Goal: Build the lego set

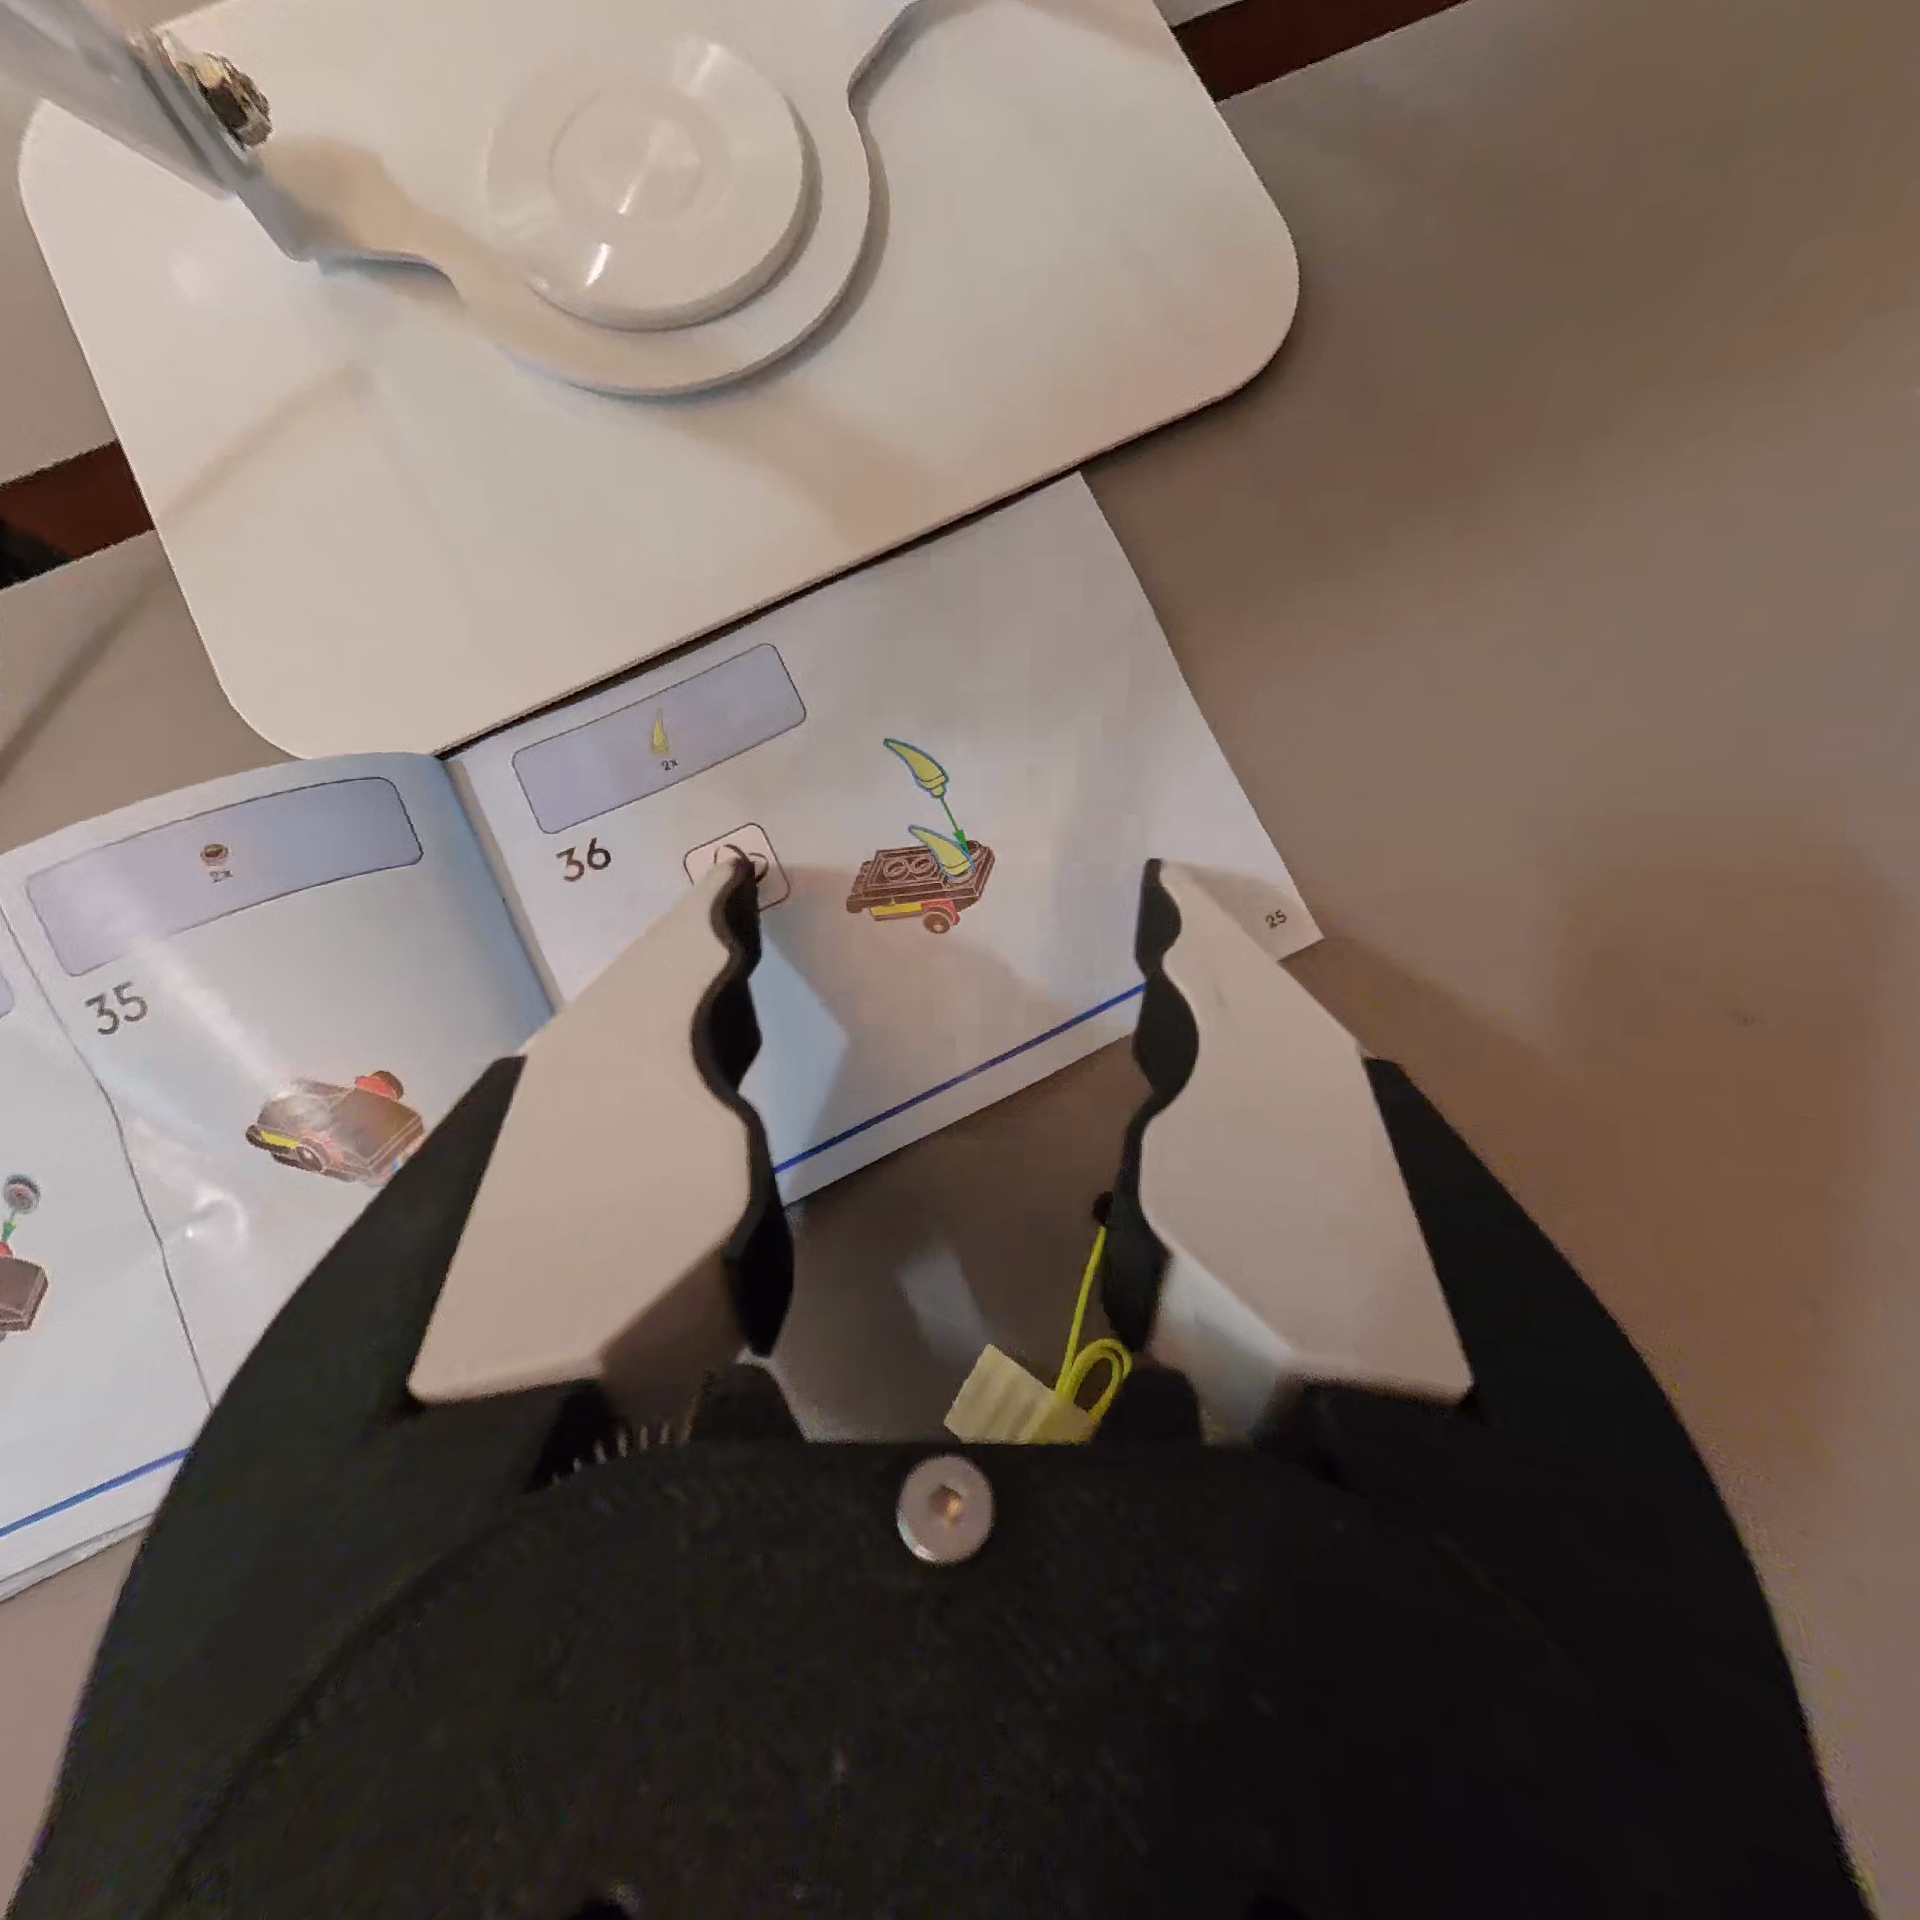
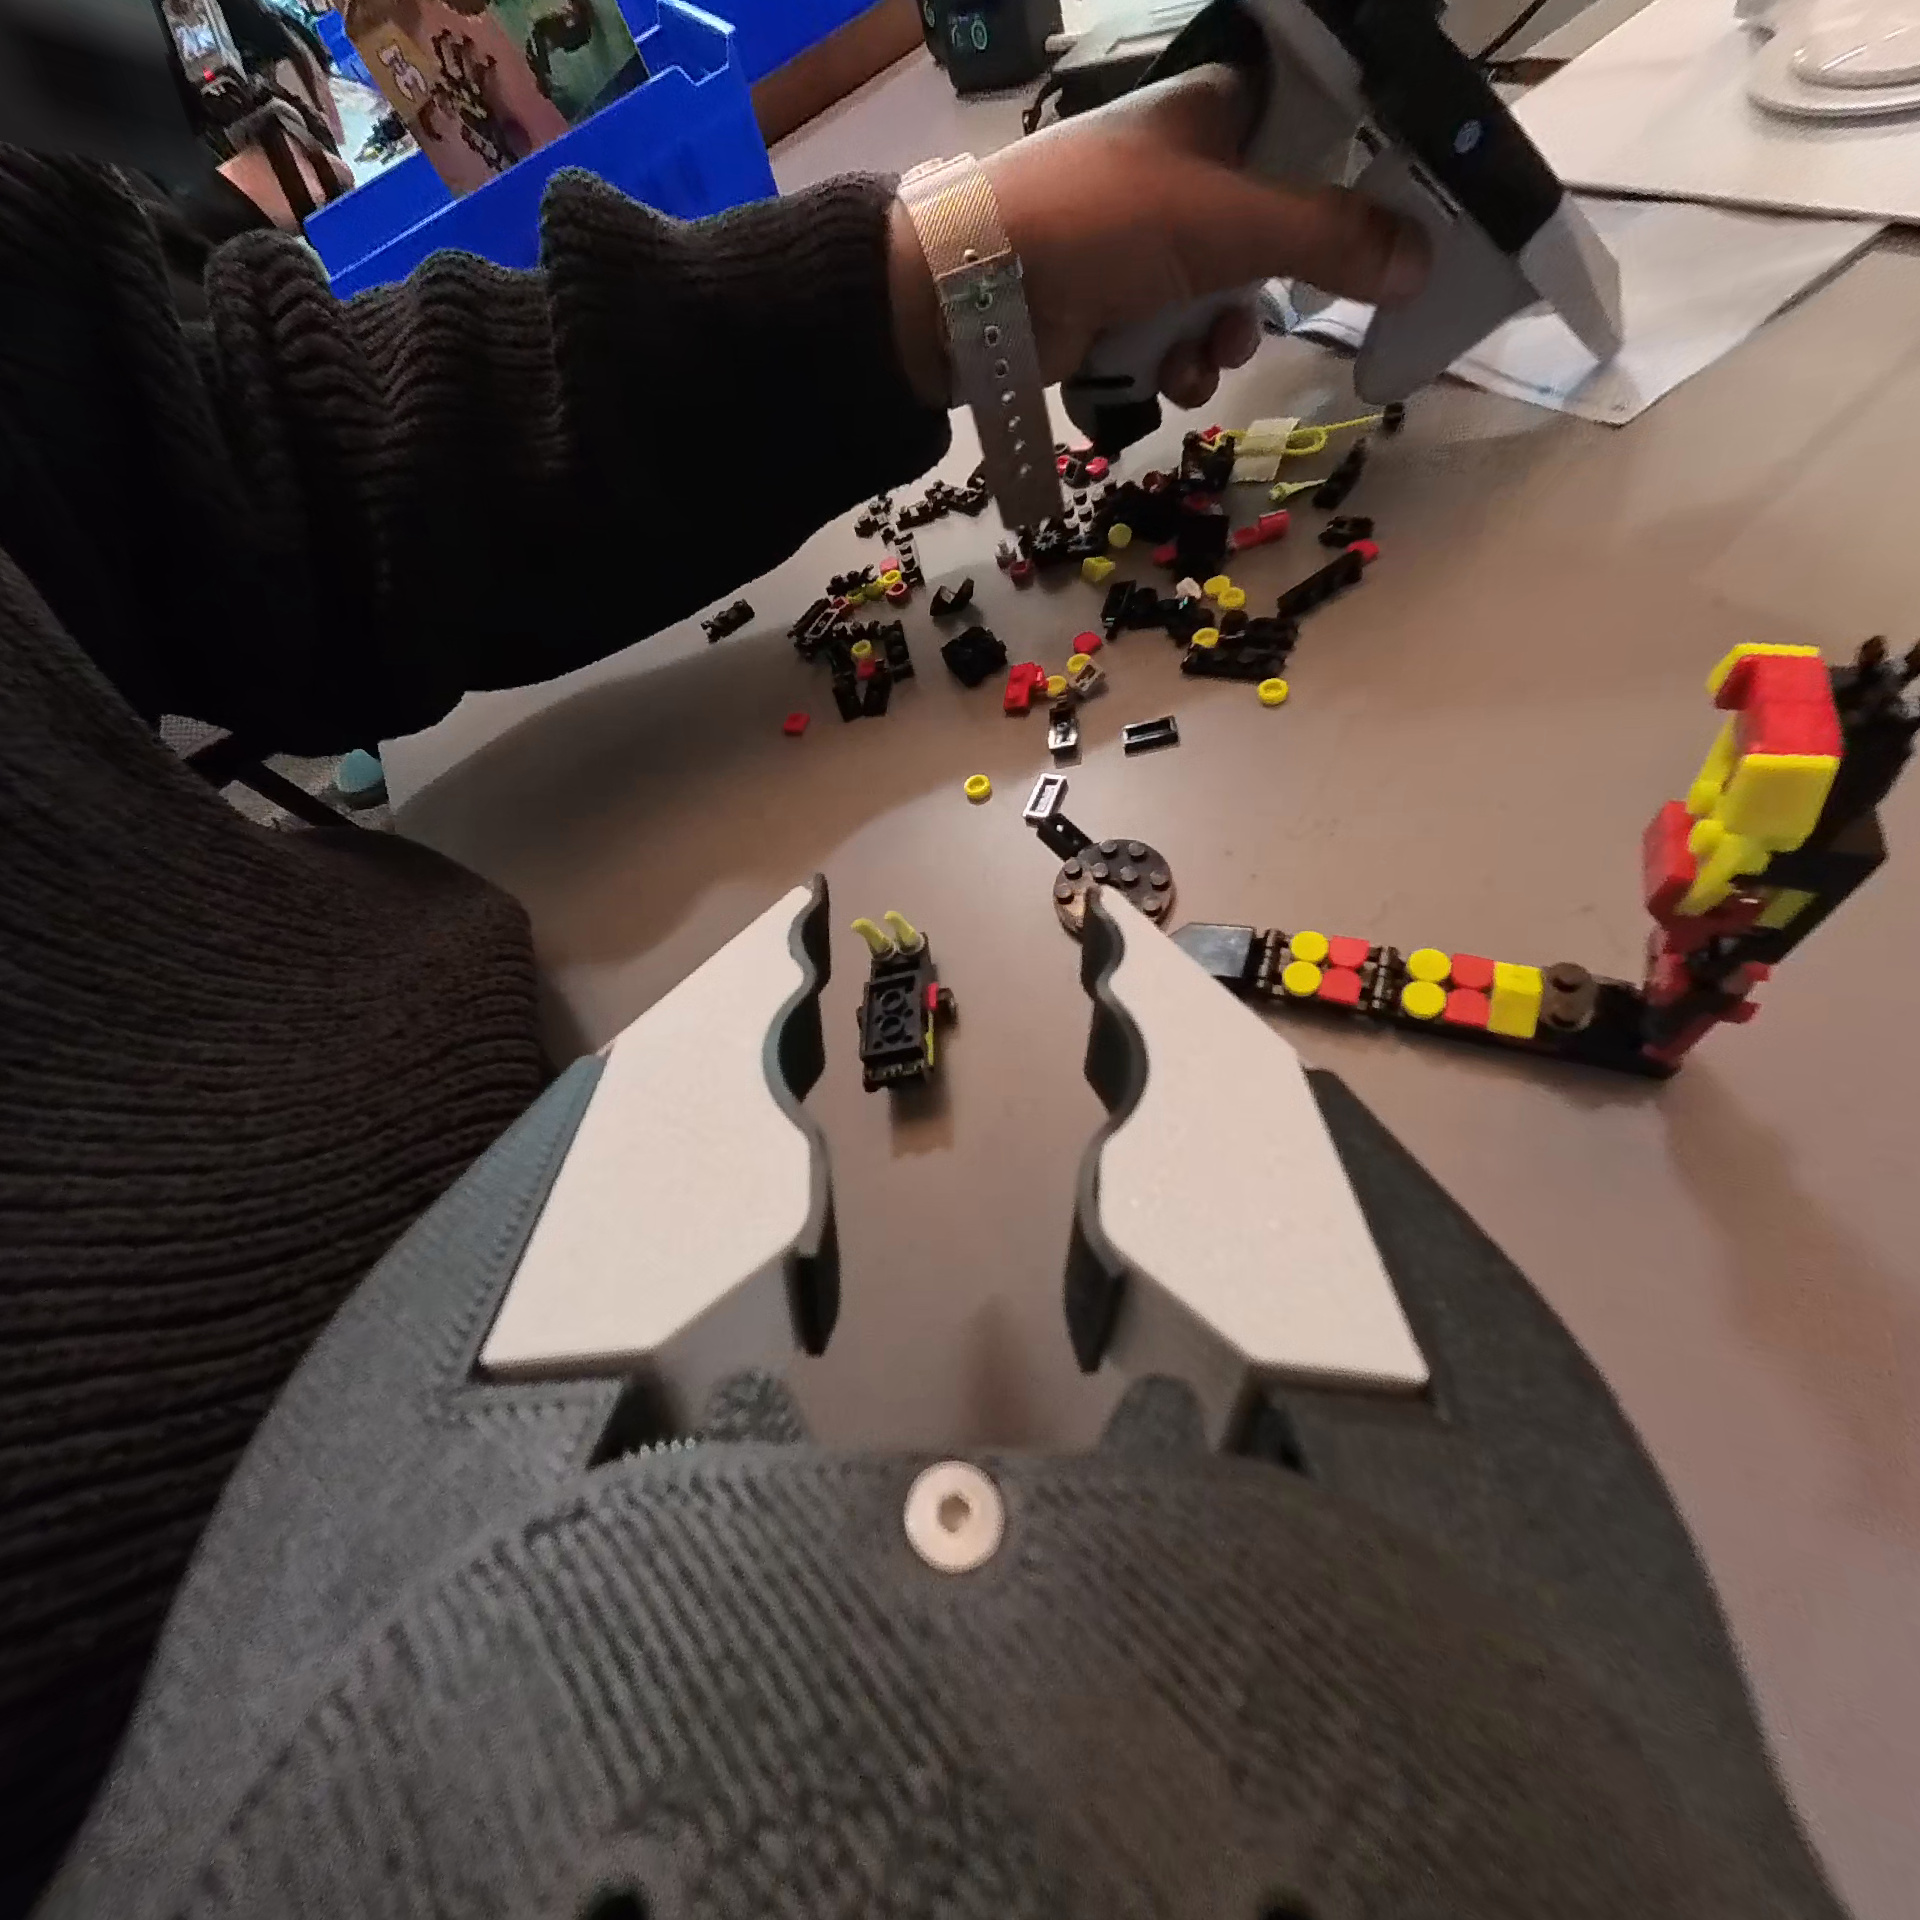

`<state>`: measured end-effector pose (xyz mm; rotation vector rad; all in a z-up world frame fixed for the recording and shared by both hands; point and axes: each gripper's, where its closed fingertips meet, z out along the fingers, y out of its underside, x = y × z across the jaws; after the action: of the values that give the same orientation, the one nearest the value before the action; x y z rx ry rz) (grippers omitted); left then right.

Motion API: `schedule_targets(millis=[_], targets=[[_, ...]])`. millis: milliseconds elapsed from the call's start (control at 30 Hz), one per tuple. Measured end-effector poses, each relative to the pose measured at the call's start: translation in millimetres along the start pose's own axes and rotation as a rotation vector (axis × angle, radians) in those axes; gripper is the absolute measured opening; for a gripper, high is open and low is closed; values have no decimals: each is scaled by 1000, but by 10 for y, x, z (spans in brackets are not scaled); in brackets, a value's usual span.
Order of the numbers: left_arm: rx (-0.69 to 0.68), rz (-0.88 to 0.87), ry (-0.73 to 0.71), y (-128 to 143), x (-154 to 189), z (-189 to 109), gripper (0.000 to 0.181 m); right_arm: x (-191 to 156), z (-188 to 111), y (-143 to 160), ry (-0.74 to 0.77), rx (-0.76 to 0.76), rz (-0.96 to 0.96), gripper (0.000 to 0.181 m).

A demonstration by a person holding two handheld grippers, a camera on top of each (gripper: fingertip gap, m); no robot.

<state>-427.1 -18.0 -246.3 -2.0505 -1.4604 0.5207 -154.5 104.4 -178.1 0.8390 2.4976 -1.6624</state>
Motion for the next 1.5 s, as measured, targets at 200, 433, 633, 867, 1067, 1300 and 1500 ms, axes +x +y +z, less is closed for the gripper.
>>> schedule_targets(millis=[200,433,633,867,1067,1300,1500], targets=[[-4,5,2,-17,-25,-4,35,11,-13,-7,2,5,6,47],[-16,-32,33,-17,39,-12,1,20,-17,-4,6,4,8,46],[4,11,9,-32,64,-30,95,24,-19,-10,3,9,15,46],[-14,16,0,20,-13,20,96,26,-21,-11,-2,13,23,46],[3,2,-23,4,-123,5,71,20,-26,-13,-3,14,24,46],[19,-2,-60,-12,-226,3,17,16,-36,-15,1,14,18,46],[-2,-30,-24,36,-217,-45,1,17,-36,-15,5,13,15,46]])
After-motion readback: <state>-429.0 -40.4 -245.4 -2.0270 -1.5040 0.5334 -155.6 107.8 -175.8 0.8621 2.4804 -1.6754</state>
